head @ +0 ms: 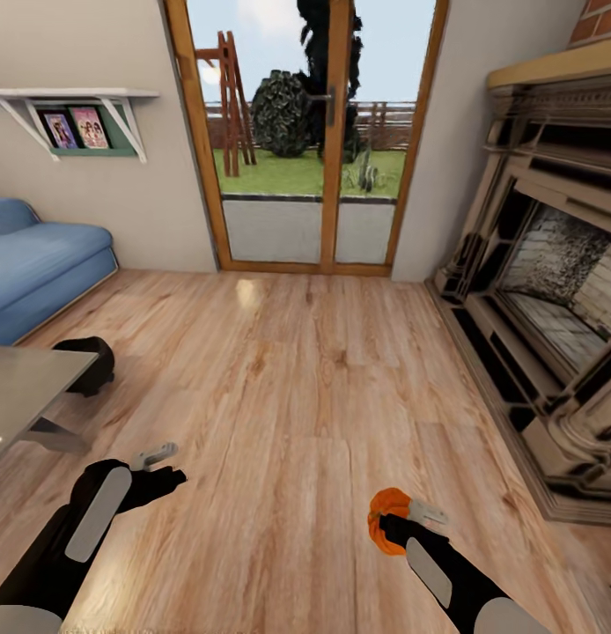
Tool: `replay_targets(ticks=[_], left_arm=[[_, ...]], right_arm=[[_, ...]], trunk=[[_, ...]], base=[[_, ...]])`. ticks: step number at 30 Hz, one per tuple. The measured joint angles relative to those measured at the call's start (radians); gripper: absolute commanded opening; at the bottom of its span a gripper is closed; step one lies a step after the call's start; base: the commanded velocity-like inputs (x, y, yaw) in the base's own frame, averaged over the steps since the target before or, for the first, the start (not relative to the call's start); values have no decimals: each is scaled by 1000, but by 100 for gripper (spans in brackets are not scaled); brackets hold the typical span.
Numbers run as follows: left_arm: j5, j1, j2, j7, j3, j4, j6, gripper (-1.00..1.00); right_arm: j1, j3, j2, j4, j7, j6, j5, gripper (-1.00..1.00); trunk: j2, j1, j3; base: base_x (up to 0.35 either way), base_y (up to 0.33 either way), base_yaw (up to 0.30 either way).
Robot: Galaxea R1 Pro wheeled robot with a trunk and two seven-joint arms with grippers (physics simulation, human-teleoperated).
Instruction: Place each of the two pumpkins and all three candles from the living room inside a cabinet in the living room (use any cabinet), then make sure every cabinet is closed, and position the cauldron so it is next to a table in the living room.
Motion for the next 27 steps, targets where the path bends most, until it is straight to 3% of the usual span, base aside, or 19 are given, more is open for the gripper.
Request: replay_targets(ticks=[20,27], left_arm=[[-4,0,-12,0,-2,3,0,100],[-3,0,-21,-3,-4,3,1,100]], right_arm=[[0,1,1,0,0,0,0,-100],[0,1,1,0,0,0,-1,-100]], trunk=[[140,-77,72],[140,-77,75]], base=[[0,0,289],[0,0,289]])
